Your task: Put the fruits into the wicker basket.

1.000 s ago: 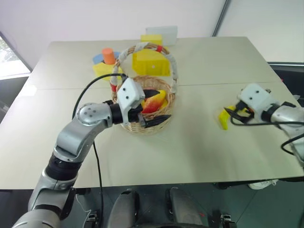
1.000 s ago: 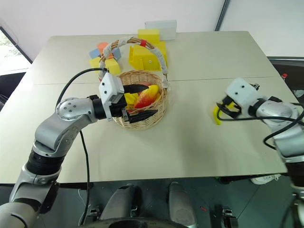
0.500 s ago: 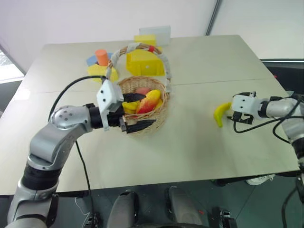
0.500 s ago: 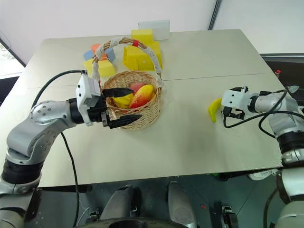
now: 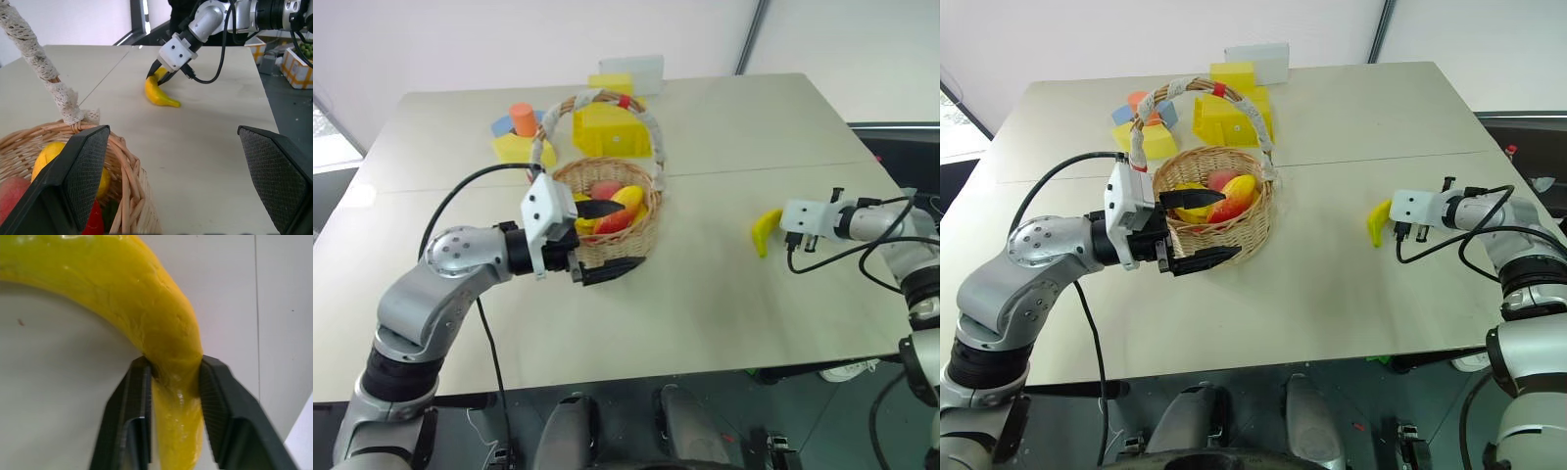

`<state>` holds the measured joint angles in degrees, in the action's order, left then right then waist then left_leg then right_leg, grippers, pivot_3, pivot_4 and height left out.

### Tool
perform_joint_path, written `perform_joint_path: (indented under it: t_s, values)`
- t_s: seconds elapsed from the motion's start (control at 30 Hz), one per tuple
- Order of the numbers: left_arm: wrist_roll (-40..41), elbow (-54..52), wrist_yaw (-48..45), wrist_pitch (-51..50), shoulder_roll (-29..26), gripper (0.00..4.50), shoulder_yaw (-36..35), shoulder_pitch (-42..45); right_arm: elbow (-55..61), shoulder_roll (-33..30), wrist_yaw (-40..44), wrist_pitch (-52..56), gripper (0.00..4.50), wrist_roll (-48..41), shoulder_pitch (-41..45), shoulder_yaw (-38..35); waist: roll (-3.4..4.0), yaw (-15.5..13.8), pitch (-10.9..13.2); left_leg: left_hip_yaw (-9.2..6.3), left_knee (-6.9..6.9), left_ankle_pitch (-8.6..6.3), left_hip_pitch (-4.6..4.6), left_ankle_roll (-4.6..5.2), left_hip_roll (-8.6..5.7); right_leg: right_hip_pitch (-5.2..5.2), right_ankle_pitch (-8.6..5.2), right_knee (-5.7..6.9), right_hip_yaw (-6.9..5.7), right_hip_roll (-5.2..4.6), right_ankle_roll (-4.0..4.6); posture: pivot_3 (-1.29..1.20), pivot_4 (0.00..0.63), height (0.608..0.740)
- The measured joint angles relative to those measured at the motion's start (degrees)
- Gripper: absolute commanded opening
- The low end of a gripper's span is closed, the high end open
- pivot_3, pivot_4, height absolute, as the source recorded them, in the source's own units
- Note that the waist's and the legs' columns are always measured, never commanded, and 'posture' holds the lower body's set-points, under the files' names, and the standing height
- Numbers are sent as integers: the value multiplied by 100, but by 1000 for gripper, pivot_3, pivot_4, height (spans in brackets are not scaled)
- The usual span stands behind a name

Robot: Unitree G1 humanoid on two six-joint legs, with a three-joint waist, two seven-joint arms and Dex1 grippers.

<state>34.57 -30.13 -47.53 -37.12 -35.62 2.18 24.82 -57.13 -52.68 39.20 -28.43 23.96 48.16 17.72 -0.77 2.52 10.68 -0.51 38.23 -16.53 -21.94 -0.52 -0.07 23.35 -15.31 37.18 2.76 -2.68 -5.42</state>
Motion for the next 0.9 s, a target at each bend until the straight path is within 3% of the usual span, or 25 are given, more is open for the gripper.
perform_joint_path:
  t_s: [0.2, 0.3, 0.4, 0.57, 0.73, 0.9]
  values:
    - [-25, 141, 30, 78, -50, 4500, -130, -269, 1401, -393, 127, 129, 851, -424, -747, -497, 8, -4, 3, -1, -6, -1, -6, 1, 2, 11, 0, 3, 2, 1, 0, 0, 150, 740]
    - [-26, 485, 29, 187, -283, 4500, -662, -634, 3675, -641, 884, 1101, 851, -1714, -1711, -1289, 13, 1, 5, -6, -8, -1, -11, 1, 16, 19, -1, 4, 3, 5, 1, 0, 150, 740]
    - [-19, 640, 9, 293, -387, 4500, -1019, -742, 5146, -639, 1272, 2018, 851, -2535, -2048, -1600, 13, -23, 5, -10, -4, -1, -8, 1, 18, 9, 0, 6, -2, 4, 1, 0, 150, 740]
    - [-149, 1193, -215, 517, -926, 4500, -1706, -1334, 7888, 751, 1103, 4170, 851, -3894, -1460, -980, 11, 13, 6, -6, -10, -1, 7, 1, 42, 13, -1, 14, -4, 20, 6, 0, 150, 740]
    - [-15, 1157, -282, 517, -1029, 4500, -2096, -1523, 8101, 1770, 590, 5084, 851, -3578, -664, -196, 3, -147, 3, -14, -2, 0, -37, -4, 19, 40, 3, 8, -16, -13, 12, 0, 150, 740]
    - [126, 846, -231, 446, -1038, 4500, -2225, -1743, 7186, 2524, 218, 5053, 851, -2847, 27, 318, -2, -165, 0, -3, -6, 1, -71, -6, -11, 89, 5, 17, -27, -55, 11, 0, 150, 740]
